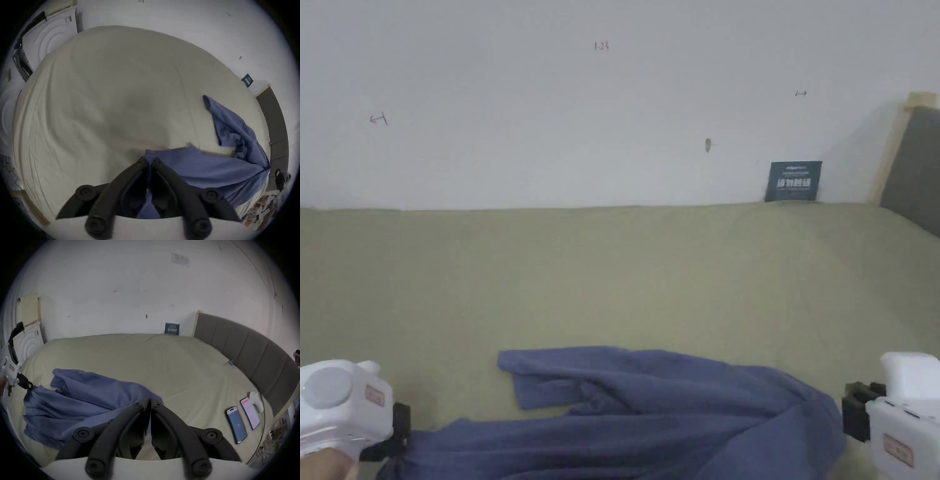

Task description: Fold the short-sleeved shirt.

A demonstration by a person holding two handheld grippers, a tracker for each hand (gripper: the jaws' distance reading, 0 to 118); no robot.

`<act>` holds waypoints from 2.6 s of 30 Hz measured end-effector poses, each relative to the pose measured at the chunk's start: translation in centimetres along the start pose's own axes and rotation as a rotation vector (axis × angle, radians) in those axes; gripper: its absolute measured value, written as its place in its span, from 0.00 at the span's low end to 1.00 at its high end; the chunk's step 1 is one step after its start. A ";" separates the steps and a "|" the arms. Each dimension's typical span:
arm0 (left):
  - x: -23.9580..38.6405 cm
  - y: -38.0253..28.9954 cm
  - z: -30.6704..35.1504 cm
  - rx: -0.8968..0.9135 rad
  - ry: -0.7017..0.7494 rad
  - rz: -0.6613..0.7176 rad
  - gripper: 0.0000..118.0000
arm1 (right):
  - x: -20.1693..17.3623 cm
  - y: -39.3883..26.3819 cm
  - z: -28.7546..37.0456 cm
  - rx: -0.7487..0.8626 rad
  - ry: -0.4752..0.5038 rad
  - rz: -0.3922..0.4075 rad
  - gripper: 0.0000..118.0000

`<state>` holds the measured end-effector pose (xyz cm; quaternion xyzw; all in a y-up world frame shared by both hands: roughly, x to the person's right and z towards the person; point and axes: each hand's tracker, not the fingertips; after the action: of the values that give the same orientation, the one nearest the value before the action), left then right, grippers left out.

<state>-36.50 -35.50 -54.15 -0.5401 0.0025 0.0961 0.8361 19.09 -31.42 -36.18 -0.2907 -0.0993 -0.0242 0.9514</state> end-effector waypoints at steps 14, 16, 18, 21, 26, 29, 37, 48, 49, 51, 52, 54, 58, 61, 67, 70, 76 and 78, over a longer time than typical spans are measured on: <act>0.2 -1.1 0.7 0.022 -0.061 -0.023 0.04 | -0.1 -0.4 -6.9 -0.277 0.178 -0.116 0.70; 0.1 -1.2 1.0 0.044 -0.067 -0.014 0.04 | -0.2 -0.3 -6.5 -0.250 0.163 -0.092 0.10; -0.2 -1.3 1.3 0.097 -0.080 -0.006 0.04 | -0.3 -0.2 -6.1 -0.235 0.183 -0.087 0.10; 0.0 -1.0 2.7 0.155 -0.124 0.000 0.04 | -1.0 0.5 -5.2 -0.208 0.172 -0.050 0.10; 0.7 0.6 5.9 0.267 -0.189 -0.009 0.04 | -1.8 3.5 -3.6 -0.127 0.219 -0.060 0.10; 1.4 2.0 8.3 0.337 -0.213 -0.024 0.04 | -2.4 6.1 -2.6 -0.070 0.253 -0.069 0.10; 2.5 6.9 15.5 0.502 -0.268 -0.011 0.04 | -4.1 13.9 -0.7 0.077 0.253 -0.012 0.10; 2.9 13.0 22.9 0.692 -0.247 -0.038 0.04 | -4.9 24.4 0.3 0.244 0.238 0.008 0.10; 2.9 13.4 23.4 0.712 -0.231 -0.053 0.04 | -4.9 25.2 0.4 0.261 0.234 0.012 0.10; 3.0 14.3 24.1 0.741 -0.205 -0.057 0.04 | -4.8 26.6 0.3 0.279 0.226 0.012 0.10; 2.9 14.8 24.4 0.751 -0.197 -0.048 0.04 | -4.6 27.3 0.1 0.287 0.224 0.008 0.10; 2.5 15.6 24.8 0.777 -0.207 -0.016 0.04 | -4.1 28.5 -0.1 0.305 0.218 -0.028 0.10; 2.0 16.5 25.0 0.802 -0.212 0.003 0.04 | -3.1 29.7 -0.4 0.348 0.213 -0.062 0.10; 1.9 16.7 24.5 0.826 -0.188 0.002 0.04 | -2.7 29.8 -1.1 0.362 0.210 -0.069 0.10; 0.9 16.5 21.4 0.790 -0.199 0.054 0.04 | -2.9 28.1 -3.0 0.342 0.231 -0.095 0.10; 0.4 15.0 19.4 0.757 -0.197 0.058 0.04 | -3.5 26.1 -4.2 0.307 0.224 -0.064 0.10; -1.7 10.1 15.6 0.674 -0.242 0.100 0.04 | -2.1 20.9 -5.7 0.228 0.234 -0.092 0.10; -2.1 8.0 15.0 0.640 -0.256 0.103 0.04 | -1.4 18.7 -5.5 0.206 0.237 -0.094 0.10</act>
<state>-41.38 -19.07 -54.92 -0.2335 -0.0451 0.1995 0.9506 20.62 -19.02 -51.19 -0.1818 -0.0016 -0.0925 0.9790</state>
